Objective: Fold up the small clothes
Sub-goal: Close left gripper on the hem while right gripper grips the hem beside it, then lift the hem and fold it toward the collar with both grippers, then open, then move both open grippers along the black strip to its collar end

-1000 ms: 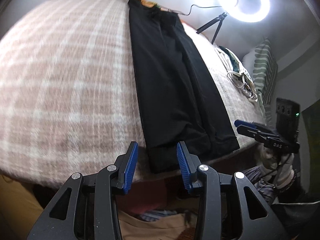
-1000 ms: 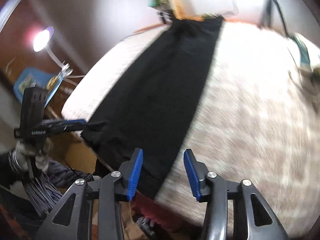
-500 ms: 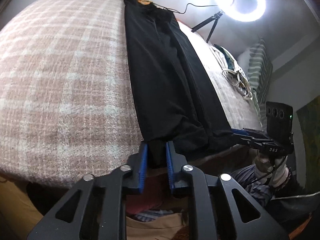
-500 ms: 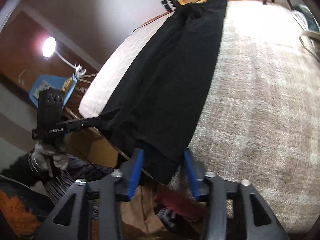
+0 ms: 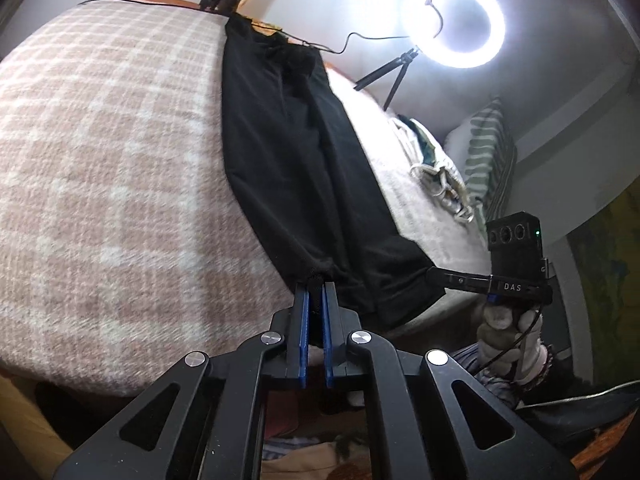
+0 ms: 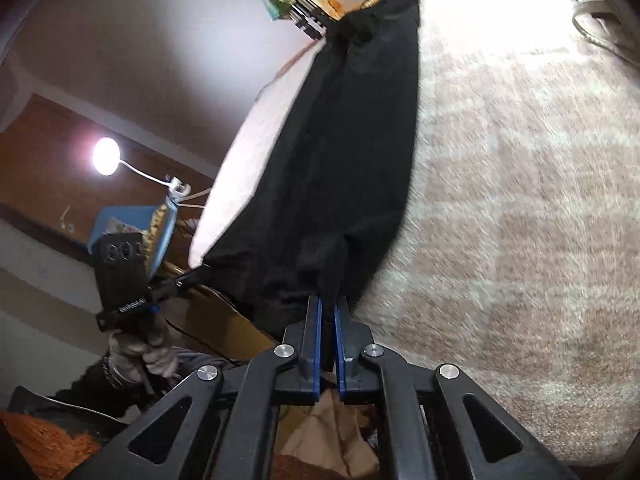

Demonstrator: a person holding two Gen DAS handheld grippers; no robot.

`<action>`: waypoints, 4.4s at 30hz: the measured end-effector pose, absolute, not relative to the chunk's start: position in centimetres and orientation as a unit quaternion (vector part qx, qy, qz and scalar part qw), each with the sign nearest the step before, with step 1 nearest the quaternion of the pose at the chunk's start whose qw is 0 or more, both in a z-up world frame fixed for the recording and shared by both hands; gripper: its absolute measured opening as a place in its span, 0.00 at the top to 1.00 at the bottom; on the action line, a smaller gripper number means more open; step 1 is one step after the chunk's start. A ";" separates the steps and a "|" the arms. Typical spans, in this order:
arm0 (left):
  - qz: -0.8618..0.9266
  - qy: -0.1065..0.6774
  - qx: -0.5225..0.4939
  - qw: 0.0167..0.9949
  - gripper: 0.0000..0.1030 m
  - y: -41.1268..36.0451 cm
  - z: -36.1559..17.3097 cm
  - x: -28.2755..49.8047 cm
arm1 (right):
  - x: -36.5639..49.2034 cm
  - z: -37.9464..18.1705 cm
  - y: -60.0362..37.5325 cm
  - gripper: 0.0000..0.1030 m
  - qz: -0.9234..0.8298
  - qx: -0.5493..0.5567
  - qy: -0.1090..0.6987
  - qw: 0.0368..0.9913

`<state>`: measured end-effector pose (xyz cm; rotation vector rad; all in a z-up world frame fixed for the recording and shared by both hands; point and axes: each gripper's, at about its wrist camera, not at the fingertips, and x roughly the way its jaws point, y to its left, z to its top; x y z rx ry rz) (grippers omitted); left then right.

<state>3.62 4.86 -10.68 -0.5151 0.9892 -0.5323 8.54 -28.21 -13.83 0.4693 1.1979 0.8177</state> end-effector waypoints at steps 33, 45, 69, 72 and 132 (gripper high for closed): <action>-0.182 0.451 -0.272 0.830 0.96 6.6 -11.1 17.8 | 22.7 -14.1 -27.5 0.97 0.280 0.279 0.555 0.732; -0.150 0.469 -0.247 0.835 0.85 7.0 -11.9 19.5 | 23.9 -15.2 -28.1 0.83 0.248 0.273 0.565 0.738; -0.228 0.506 -0.172 0.814 0.77 1.9 -12.3 16.6 | 20.0 -13.1 -20.0 0.83 0.381 0.022 0.530 0.757; -0.217 0.495 -0.166 0.825 0.77 1.8 -11.8 17.6 | 20.9 -13.0 -19.9 0.83 0.366 0.035 0.529 0.765; -0.120 0.419 -0.202 0.877 0.55 9.2 -8.6 24.4 | 24.7 -10.0 -25.1 0.55 0.253 0.046 0.489 0.834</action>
